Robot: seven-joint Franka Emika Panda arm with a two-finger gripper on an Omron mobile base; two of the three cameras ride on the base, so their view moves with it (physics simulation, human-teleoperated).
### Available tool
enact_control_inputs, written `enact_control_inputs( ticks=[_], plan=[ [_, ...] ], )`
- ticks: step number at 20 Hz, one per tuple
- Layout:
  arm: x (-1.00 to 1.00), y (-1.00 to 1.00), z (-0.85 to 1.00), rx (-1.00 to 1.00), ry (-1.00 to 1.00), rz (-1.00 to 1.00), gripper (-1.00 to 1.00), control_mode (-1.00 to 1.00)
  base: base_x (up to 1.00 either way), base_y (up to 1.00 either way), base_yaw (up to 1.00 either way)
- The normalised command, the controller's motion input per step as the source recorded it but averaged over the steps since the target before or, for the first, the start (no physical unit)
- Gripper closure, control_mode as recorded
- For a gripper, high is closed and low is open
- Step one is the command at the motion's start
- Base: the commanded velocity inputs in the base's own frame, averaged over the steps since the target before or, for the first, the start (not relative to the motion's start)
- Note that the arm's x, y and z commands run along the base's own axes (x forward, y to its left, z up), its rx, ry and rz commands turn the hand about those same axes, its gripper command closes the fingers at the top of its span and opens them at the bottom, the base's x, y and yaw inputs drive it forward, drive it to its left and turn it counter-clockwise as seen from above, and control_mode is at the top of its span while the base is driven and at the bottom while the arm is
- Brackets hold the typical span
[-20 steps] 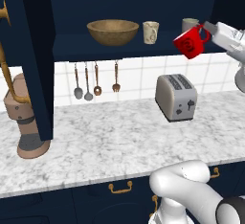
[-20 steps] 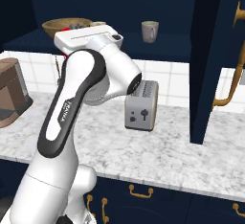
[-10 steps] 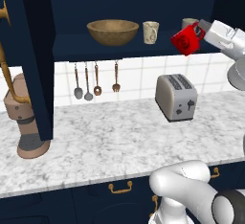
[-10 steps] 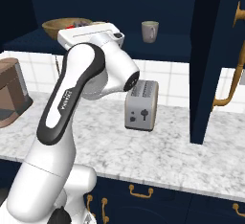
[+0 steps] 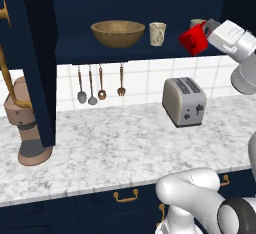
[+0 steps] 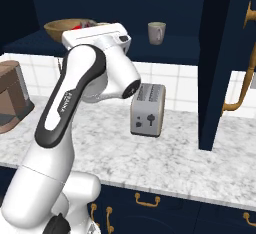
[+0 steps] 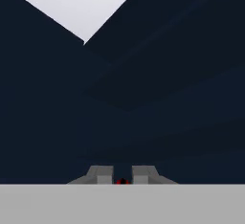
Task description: Gather all objects into one cabinet and sort the glasses and bowls to opposite sides.
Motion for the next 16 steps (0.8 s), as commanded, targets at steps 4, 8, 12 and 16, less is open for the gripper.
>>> enact_control_inputs(
  ticks=[4,8,12,16],
  plan=[
    [0.17,0.0,0.0,0.01,-0.19,-0.25,1.0,-1.0,0.0,0.0,0.0],
    [0.18,-0.01,-0.09,0.06,-0.08,-0.17,1.0,-1.0,0.0,0.0,0.0],
    [0.0,-0.03,-0.3,0.15,0.0,0.0,1.0,-1.0,0.0,0.0,0.0],
    [0.0,-0.17,-0.19,0.16,0.0,0.0,1.0,-1.0,0.0,0.0,0.0]
  ],
)
